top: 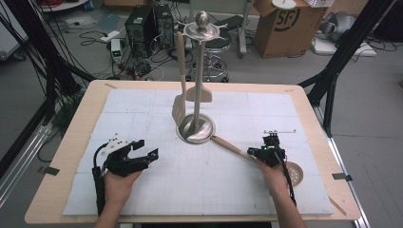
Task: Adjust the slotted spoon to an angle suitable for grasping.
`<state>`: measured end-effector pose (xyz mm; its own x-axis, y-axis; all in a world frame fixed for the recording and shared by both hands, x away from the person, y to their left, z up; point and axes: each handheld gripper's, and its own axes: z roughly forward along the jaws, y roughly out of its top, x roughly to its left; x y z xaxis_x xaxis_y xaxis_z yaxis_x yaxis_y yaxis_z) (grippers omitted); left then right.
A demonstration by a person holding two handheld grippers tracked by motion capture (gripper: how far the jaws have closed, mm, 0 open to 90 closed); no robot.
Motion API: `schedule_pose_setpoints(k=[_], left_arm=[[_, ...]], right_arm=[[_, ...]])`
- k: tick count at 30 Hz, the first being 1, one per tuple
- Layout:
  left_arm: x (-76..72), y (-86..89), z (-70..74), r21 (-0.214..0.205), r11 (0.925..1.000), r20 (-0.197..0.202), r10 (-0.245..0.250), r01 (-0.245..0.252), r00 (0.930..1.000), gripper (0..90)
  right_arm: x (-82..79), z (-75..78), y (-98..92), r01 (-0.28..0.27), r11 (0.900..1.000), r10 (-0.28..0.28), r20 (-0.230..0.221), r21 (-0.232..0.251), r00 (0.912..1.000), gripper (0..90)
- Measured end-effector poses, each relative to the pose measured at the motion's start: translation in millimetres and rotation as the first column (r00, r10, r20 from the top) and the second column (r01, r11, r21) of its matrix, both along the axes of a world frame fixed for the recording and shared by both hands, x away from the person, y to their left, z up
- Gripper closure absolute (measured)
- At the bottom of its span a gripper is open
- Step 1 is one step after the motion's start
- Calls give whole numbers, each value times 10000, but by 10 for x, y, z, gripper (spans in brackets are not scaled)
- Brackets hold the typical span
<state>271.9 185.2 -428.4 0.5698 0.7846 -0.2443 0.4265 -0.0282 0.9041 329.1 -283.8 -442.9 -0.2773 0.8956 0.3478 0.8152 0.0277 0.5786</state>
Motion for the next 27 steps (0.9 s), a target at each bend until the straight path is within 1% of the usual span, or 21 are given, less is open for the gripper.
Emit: schedule_pose_setpoints(k=[1, 2, 4, 5, 7, 9, 11, 13, 14, 16, 17, 20, 22, 24, 27], left_arm=[[0, 0, 0, -5, 10000, 6, 4, -4, 10000, 287], [3, 1, -3, -4, 10000, 22, 0, 0, 10000, 288], [6, 2, -7, 18, 10000, -12, 5, -5, 10000, 288], [6, 0, -7, 8, 10000, -20, -1, 1, 10000, 288], [6, -2, -8, 25, 10000, -20, -2, 2, 10000, 287], [6, -6, -9, 26, 10000, -27, 2, -2, 10000, 288], [7, -6, -10, 47, 10000, -27, -3, 3, 10000, 287], [7, -6, -10, 51, 10000, -22, 4, -4, 10000, 288], [6, -7, -9, 44, 10000, -28, 13, -13, 10000, 287], [5, -7, -9, 49, 10000, -22, 15, -15, 10000, 287], [5, -6, -8, 70, 10000, -12, -1, 1, 10000, 287], [5, -7, -9, 72, 10000, -15, 5, -5, 10000, 287], [6, -6, -10, 60, 10000, -22, 23, -23, 10000, 288], [4, -4, -8, 60, 10000, -9, 30, -30, 10000, 288], [6, 0, -8, 37, 10000, -14, 30, -30, 10000, 288]], right_arm=[[5, 9, -23, -66, 9994, 63, 93, 351, 9999, 895], [8, 20, -48, -185, 9980, 176, 162, 596, 9997, 883], [14, 45, -91, -239, 9950, 223, 175, 971, 9996, 776], [17, 57, -113, -326, 9919, 311, 139, 1226, 9994, 756], [14, 97, -145, -456, 9921, 437, 190, 1169, 9989, 727], [18, 132, -174, -630, 9894, 622, 97, 1307, 9980, 659], [22, 164, -192, -790, 9887, 800, -26, 1275, 9968, 644], [25, 187, -202, -977, 9875, 991, -58, 1234, 9951, 594], [30, 192, -203, -1099, 9851, 1142, -254, 1323, 9931, 577], [35, 196, -195, -1364, 9839, 1410, -322, 1151, 9895, 554], [36, 195, -185, -1487, 9822, 1548, -466, 1146, 9868, 544], [37, 196, -164, -1726, 9809, 1779, -546, 902, 9825, 544], [40, 194, -155, -1834, 9789, 1889, -570, 905, 9803, 541], [45, 186, -143, -1951, 9773, 2009, -693, 821, 9771, 538], [50, 177, -125, -2149, 9753, 2190, -962, 507, 9710, 537]])
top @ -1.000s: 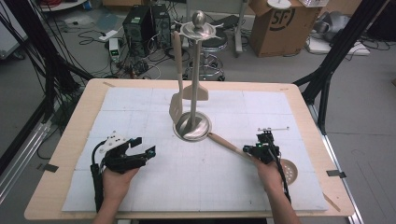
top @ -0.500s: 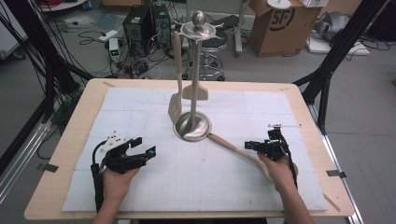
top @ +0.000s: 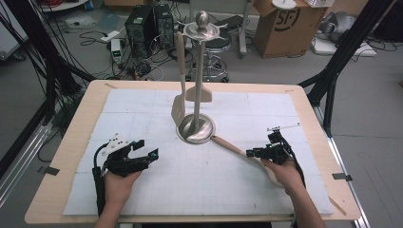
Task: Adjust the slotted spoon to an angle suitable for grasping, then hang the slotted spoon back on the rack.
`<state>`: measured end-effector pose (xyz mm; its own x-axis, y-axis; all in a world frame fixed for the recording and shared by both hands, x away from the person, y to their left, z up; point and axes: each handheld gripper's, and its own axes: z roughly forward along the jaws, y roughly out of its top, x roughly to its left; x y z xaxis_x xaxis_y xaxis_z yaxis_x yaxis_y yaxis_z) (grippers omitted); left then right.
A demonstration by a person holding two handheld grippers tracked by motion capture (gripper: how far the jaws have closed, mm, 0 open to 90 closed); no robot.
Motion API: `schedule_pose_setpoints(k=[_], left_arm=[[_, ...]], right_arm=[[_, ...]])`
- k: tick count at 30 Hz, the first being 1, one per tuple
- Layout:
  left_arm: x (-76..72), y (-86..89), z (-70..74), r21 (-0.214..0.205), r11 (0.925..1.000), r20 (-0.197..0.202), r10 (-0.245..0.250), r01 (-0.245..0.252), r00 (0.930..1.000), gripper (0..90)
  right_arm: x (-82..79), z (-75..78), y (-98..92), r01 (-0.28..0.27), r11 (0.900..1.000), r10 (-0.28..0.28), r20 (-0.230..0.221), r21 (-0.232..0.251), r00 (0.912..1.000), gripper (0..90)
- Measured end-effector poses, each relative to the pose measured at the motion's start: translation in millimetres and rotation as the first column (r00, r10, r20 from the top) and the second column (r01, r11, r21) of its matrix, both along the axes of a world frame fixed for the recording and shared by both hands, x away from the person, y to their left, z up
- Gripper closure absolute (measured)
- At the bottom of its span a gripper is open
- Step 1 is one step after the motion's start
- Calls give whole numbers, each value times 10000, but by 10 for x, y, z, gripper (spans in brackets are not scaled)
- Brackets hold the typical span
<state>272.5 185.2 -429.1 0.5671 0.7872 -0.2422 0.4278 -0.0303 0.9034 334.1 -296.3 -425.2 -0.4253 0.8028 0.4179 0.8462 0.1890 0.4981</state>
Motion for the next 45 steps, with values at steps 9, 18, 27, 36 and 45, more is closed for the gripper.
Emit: schedule_pose_setpoints(k=[9, 18, 27, 36, 45], left_arm=[[-1, -3, -1, 26, 10000, -7, 10, -10, 10000, 288], [1, -11, 3, 49, 10000, -4, 0, 0, 10000, 288], [6, -12, -3, 73, 10000, -15, -38, 38, 10000, 287], [8, -47, -5, 167, 9998, -25, -115, 115, 9999, 288], [12, -61, -8, 192, 9998, -38, -105, 106, 9999, 288]], right_arm=[[-1, -88, 101, -673, 9912, 648, -254, -1136, 9976, 542], [-53, -73, 289, -1358, 9311, 1562, 335, -3386, 9872, 663], [-52, -89, 270, -823, 9454, 1067, 607, -3153, 9924, 776], [-85, -132, 264, -733, 9481, 1112, 1066, -3095, 9881, 765], [-132, -182, 225, -546, 9610, 1003, 1576, -2710, 9824, 757]])
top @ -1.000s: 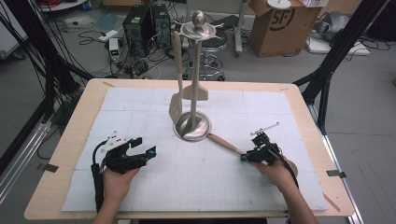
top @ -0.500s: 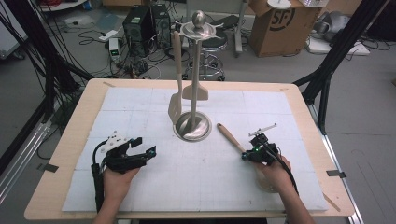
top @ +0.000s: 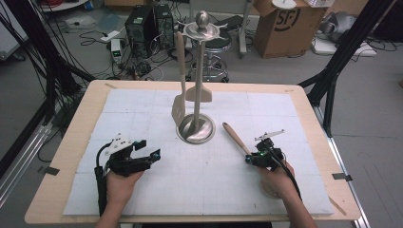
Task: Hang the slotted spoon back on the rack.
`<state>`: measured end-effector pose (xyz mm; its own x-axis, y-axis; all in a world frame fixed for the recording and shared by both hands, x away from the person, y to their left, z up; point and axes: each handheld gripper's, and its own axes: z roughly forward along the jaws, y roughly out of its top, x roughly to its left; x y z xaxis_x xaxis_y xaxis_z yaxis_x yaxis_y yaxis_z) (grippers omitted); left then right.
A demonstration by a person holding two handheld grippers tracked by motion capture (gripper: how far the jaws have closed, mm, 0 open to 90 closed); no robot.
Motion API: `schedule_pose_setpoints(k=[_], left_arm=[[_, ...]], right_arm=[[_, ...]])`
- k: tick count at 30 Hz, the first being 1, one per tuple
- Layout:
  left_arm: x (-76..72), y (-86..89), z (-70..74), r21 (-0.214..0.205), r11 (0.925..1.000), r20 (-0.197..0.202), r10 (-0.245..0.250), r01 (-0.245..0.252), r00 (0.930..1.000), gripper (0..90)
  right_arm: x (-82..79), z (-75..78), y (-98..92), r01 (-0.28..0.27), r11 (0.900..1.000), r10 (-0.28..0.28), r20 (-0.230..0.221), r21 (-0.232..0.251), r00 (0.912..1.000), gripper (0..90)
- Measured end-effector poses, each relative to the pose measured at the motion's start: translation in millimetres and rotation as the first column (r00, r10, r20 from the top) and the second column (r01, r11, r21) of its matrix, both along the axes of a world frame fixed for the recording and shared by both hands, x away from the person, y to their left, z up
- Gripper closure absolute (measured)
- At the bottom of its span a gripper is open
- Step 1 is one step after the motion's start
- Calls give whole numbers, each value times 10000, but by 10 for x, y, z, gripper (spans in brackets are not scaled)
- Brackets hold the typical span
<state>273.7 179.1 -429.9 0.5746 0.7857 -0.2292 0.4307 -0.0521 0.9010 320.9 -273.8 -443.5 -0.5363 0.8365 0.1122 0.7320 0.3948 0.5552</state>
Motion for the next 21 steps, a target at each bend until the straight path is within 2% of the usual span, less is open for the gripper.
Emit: schedule_pose_setpoints(k=[2, 9, 11, 14, 17, 21], left_arm=[[3, 0, -1, 44, 10000, -9, -24, 24, 10000, 288], [4, 24, -3, -51, 10000, -16, 52, -52, 10000, 288], [5, 25, -5, -55, 10000, -29, 58, -58, 10000, 288], [1, 32, 0, -84, 9999, 15, 77, -77, 10000, 288], [4, 41, -3, -126, 9999, -8, 94, -95, 10000, 289], [2, 40, 0, -114, 9999, 7, 69, -69, 10000, 288]], right_arm=[[-13, -11, -13, 154, 9997, -154, 22, 199, 9999, 762], [-23, 8, -2, 143, 9999, -144, 149, 79, 9998, 782], [-13, 20, -2, 274, 9983, -292, 345, 514, 9990, 783], [9, 84, 25, 369, 9899, -442, 508, 1369, 9977, 783], [12, 194, 92, 142, 9843, -289, 816, 1759, 9962, 782], [-23, 383, 179, -210, 9755, -110, 1438, 2190, 9895, 782]])
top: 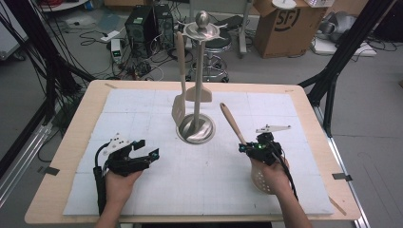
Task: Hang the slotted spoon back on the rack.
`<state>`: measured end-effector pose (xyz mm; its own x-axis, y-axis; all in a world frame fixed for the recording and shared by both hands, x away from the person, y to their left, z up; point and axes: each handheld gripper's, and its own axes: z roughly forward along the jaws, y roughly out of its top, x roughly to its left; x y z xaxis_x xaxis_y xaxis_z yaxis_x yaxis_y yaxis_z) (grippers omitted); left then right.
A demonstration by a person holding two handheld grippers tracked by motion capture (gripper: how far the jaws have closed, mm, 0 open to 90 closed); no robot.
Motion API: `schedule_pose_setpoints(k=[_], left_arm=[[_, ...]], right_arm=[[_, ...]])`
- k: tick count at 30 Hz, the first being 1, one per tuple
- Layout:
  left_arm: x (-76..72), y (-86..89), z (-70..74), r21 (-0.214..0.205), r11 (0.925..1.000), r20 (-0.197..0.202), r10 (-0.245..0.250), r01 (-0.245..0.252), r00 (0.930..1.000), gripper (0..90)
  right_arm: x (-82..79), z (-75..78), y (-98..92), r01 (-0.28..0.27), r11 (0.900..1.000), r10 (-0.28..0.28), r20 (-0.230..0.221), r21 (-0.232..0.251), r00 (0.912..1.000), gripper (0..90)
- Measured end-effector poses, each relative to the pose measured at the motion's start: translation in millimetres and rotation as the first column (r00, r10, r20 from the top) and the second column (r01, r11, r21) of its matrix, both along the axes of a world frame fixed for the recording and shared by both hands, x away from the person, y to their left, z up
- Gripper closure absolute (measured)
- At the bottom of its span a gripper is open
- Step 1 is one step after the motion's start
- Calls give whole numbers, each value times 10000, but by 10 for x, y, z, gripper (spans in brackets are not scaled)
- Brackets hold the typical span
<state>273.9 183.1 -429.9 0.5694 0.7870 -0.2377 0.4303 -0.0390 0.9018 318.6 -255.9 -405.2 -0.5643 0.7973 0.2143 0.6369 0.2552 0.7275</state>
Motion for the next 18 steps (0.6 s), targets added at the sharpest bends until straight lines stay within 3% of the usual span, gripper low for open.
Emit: schedule_pose_setpoints(k=[8, 15, 18], left_arm=[[-3, -1, 4, -14, 10000, -2, 19, -19, 10000, 289], [-3, 1, 6, -5, 10000, 19, 7, -7, 10000, 289], [-4, 3, 9, -11, 10000, 47, 7, -7, 10000, 289]], right_arm=[[-79, 345, 122, -395, 9962, 323, 913, 776, 9953, 781], [-171, 709, 187, -745, 9856, 408, 2137, 1517, 9761, 781], [-185, 812, 186, -970, 9758, 467, 2465, 1961, 9680, 781]])
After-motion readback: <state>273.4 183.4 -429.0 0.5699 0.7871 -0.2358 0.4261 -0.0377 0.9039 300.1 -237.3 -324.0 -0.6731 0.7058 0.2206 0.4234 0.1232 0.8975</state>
